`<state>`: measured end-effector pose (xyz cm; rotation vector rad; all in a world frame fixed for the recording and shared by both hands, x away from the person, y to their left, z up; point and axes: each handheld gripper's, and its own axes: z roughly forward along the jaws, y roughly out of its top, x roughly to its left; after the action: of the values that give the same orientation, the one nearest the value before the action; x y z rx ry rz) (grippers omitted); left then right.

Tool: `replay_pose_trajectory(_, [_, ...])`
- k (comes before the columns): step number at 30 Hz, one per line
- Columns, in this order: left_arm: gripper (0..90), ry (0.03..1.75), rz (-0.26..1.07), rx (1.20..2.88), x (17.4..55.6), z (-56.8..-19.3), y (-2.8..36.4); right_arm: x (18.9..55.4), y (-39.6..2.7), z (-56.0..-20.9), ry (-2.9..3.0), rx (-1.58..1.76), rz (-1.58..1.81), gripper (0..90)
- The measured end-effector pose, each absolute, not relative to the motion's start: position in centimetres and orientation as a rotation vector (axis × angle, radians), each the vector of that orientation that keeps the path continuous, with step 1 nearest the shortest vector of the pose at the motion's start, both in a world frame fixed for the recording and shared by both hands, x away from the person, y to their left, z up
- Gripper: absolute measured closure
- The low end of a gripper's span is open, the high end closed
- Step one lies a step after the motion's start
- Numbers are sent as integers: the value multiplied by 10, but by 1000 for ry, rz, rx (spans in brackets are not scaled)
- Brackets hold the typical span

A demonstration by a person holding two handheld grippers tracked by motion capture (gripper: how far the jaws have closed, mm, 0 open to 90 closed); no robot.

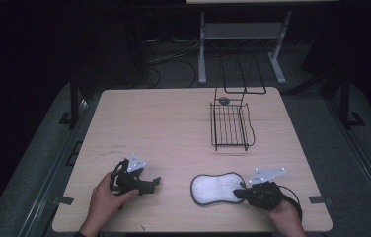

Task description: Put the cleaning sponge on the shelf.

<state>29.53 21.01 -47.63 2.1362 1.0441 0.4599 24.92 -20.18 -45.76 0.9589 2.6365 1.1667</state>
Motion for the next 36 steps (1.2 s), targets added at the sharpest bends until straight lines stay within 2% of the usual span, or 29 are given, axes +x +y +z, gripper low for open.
replay_pose_trajectory(14, [122,1044,460,2136,295,-476,210,284,-220,-458,2512,1059,1089,899])
replay_pose_trajectory(18, [123,1044,460,2135,295,-476,210,284,-220,-455,2505,1071,1105,899])
replay_pose_trajectory(30, [122,1045,460,2134,295,-476,210,259,-154,-449,2650,837,1220,899])
replay_pose_trajectory(36, [123,1044,460,2135,295,-476,210,256,-139,-454,2700,790,1166,899])
